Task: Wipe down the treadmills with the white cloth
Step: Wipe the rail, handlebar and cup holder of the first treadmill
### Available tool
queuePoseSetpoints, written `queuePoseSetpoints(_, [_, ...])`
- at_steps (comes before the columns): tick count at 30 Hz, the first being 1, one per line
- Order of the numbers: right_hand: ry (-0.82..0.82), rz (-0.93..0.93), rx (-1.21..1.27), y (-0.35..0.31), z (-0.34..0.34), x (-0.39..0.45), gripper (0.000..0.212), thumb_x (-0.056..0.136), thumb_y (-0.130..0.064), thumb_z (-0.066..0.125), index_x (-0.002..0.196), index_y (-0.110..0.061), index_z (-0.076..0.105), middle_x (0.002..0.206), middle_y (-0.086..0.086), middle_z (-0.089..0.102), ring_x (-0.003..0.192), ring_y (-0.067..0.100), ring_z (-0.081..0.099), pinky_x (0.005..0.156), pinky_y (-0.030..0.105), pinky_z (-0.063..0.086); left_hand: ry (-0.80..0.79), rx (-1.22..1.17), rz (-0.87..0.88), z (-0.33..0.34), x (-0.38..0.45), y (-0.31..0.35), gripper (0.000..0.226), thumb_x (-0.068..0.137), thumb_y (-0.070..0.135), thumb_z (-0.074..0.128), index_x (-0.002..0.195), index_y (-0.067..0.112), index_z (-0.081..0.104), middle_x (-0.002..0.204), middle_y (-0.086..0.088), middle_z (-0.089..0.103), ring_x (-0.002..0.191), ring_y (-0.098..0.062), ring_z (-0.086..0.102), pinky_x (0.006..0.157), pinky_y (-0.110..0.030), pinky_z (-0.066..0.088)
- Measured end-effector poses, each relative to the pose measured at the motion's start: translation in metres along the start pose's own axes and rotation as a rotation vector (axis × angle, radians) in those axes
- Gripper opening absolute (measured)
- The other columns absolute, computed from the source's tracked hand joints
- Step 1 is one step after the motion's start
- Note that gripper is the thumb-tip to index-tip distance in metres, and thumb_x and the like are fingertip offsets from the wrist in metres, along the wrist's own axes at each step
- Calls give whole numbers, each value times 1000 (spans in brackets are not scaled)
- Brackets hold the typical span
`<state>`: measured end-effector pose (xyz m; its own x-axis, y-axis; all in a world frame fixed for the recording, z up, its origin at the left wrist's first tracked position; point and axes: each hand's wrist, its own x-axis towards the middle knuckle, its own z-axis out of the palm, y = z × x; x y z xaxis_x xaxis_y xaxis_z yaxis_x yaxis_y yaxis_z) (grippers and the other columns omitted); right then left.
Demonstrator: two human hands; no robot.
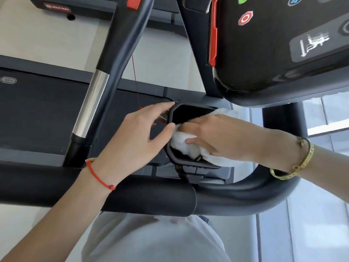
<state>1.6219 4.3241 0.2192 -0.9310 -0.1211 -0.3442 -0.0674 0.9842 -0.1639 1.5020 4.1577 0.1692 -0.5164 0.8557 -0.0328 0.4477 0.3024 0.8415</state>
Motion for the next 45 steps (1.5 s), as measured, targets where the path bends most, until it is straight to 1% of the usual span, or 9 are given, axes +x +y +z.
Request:
queuePoseSetpoints(7, [-6, 89, 133, -1, 9, -2, 37, 88, 0, 62, 125, 3, 59, 117, 22, 64, 100, 41, 64, 80, 48, 56, 13, 7, -1, 3, 2, -5, 51, 94, 42, 52, 143, 25, 52, 132, 15, 61, 121, 1, 55, 103, -30, 49])
queuePoseSetpoints(11, [194, 91, -29, -9, 4, -12, 33, 99, -26, 39, 105, -8, 66, 101, 6, 67, 92, 28, 66, 75, 41, 54, 14, 2, -8, 3, 2, -5, 51, 94, 44, 51, 142, 26, 53, 130, 17, 61, 120, 1, 56, 102, -30, 50])
queuePoseSetpoints(14, [91, 102, -144, -11, -2, -20, 41, 94, -38, 32, 104, -14, 64, 101, 7, 64, 93, 29, 61, 78, 42, 52, 14, 0, -16, 3, 2, -4, 50, 94, 41, 53, 142, 27, 53, 130, 17, 61, 120, 1, 56, 102, -30, 50])
queuePoseSetpoints(18, [-60, 112, -278, -5, 9, -20, 13, 82, -32, 57, 91, -26, 64, 74, -4, 65, 72, 22, 63, 64, 33, 49, 16, 2, -14, 3, 2, -4, 49, 94, 40, 53, 142, 27, 53, 128, 17, 61, 118, 2, 56, 101, -28, 50])
queuePoseSetpoints(21, [-3, 181, -231, -6, 9, -8, 22, 61, -27, 76, 81, -32, 67, 58, -8, 60, 54, 21, 60, 49, 26, 28, 11, 2, -12, 2, 1, -5, 50, 94, 40, 52, 142, 27, 53, 129, 18, 61, 120, 2, 55, 102, -29, 50])
queuePoseSetpoints(26, [186, 210, -32, -10, 10, 6, 26, 87, -30, 45, 102, -25, 66, 67, -2, 67, 59, 28, 63, 49, 28, 39, 10, 6, -4, 1, 1, -6, 51, 95, 42, 51, 143, 26, 52, 129, 16, 62, 119, 0, 57, 101, -31, 50])
queuePoseSetpoints(32, [-142, 27, -8, 0, 13, 13, 41, 99, -49, 41, 135, -30, 41, 111, 1, 64, 91, 24, 64, 73, 31, 44, -3, 19, 0, 0, 1, -9, 52, 96, 44, 50, 145, 27, 49, 135, 15, 59, 123, -1, 55, 102, -33, 50])
queuePoseSetpoints(39, [-306, -31, -48, 7, 3, 16, 22, 98, -33, 46, 118, -28, 54, 101, -4, 63, 84, 20, 57, 68, 29, 38, -1, 11, -2, 1, 0, -10, 52, 97, 45, 49, 145, 27, 49, 133, 15, 60, 123, 1, 54, 102, -32, 50])
queuePoseSetpoints(45, [-59, 33, -113, 5, 10, 10, 19, 92, -32, 43, 100, -29, 60, 90, -7, 66, 74, 21, 59, 59, 29, 32, 5, 13, 8, 2, 1, -11, 53, 96, 46, 48, 145, 27, 48, 129, 17, 60, 120, 1, 55, 98, -29, 52])
